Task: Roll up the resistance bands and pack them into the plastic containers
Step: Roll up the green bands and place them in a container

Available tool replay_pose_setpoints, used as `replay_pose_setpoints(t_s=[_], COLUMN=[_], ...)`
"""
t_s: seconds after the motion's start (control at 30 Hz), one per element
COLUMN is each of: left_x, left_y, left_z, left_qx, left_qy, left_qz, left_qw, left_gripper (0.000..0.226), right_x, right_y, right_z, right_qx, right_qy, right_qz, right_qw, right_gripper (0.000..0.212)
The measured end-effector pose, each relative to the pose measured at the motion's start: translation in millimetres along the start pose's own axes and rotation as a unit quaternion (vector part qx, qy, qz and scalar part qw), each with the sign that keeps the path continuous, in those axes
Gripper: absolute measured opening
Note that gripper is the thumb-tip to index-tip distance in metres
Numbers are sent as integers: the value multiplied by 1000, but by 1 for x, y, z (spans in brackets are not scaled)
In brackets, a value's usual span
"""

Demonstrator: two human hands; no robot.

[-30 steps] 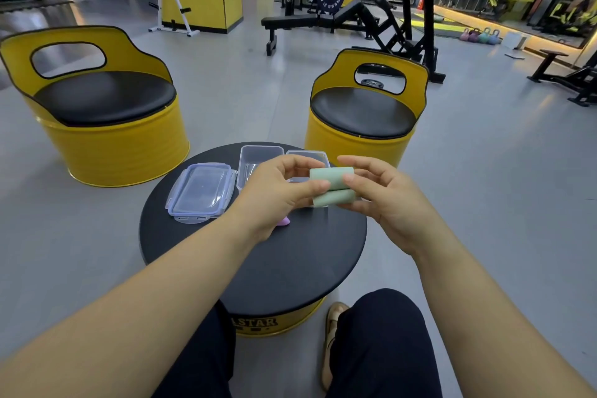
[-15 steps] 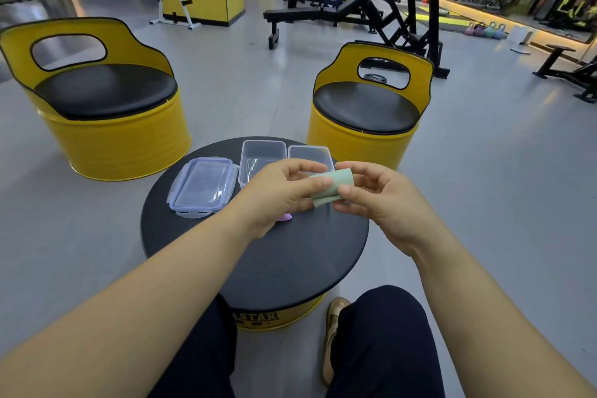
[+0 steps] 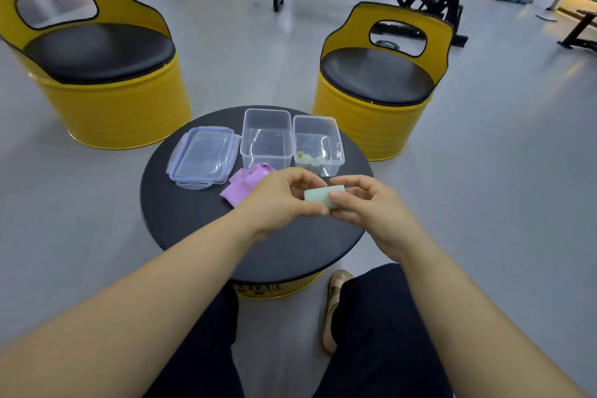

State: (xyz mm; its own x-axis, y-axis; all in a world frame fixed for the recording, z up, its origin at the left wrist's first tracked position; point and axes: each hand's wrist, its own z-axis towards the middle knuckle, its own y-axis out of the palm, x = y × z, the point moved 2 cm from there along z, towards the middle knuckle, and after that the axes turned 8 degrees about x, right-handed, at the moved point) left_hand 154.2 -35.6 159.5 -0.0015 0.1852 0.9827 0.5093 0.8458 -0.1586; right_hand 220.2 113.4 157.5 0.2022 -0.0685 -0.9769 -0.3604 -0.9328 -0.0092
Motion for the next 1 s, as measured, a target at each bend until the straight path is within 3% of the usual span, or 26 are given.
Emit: replay_pose_setpoints(t_s=[0.2, 0.53, 0.7, 0.87, 1.0], left_x=[-23, -58, -72, -92, -107], left_y=[7, 12, 26, 41, 48], left_z=[19, 91, 142, 185, 213], left_qx=[5, -67, -20, 25, 52], left_qy=[16, 22, 94, 154, 186], left_qz=[16, 195, 248, 258, 252], left_qw=[1000, 978, 964, 954, 948], left_gripper=[33, 26, 25, 30, 31], right_x=[18, 41, 47, 55, 65], right_y=[-4, -18, -29, -42, -48], right_z=[22, 92, 139, 187, 217], right_qx=[15, -5, 17, 33, 48], right_qy=[27, 8, 12, 43, 76], right_qz=[-5, -129, -123, -83, -66], right_qw=[1000, 992, 992, 995, 994], right_gripper=[23, 31, 34, 14, 13])
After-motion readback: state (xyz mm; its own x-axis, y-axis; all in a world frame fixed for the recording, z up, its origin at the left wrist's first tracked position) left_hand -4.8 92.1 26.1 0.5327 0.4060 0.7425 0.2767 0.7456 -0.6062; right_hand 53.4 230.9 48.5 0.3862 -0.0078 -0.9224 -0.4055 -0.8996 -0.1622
